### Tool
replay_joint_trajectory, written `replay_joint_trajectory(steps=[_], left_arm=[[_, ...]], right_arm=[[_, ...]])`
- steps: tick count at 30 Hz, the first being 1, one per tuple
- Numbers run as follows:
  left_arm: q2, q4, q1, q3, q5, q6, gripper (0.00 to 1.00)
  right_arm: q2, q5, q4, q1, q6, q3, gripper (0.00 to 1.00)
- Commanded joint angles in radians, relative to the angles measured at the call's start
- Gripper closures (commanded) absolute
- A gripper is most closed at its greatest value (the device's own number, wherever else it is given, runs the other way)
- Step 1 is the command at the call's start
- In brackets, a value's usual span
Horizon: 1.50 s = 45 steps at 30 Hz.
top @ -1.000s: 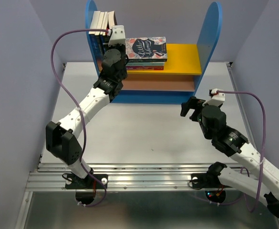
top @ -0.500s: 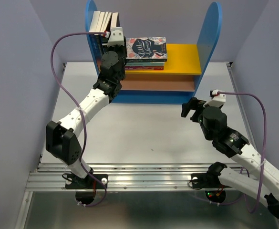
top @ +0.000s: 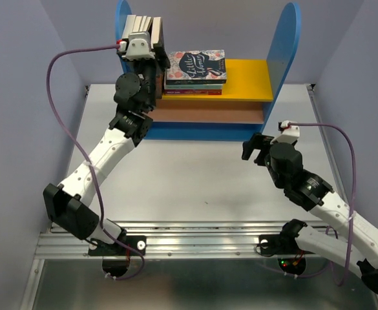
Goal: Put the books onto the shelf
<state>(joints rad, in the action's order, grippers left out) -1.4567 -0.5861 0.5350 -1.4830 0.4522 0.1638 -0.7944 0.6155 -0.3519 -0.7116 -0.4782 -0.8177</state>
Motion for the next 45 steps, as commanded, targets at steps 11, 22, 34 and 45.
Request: replay_joint_trajectory(steps=[11, 22, 34, 45], left_arm=[[0.323, 0.051, -0.012, 0.029, -0.231, -0.139, 0.01], [0.519, 0.359, -0.017, 0.257, 0.023, -0.397, 0.01], [0.492, 0.537, -0.202, 0.245, -0.001, -0.483, 0.01], [0.303, 0.675, -0.504, 0.058, -0.124, -0.621, 0.01]], right_arm=[[-0.035, -0.052, 0.024, 0.000, -0.017, -0.034, 0.00], [-0.308, -0.010, 0.028, 0.000, 0.067, -0.404, 0.00], [-0.725, -0.270, -0.036, 0.245, 0.239, -0.905, 0.03], [-0.942, -0.230, -0.056, 0.281, 0.408, -1.126, 0.70]])
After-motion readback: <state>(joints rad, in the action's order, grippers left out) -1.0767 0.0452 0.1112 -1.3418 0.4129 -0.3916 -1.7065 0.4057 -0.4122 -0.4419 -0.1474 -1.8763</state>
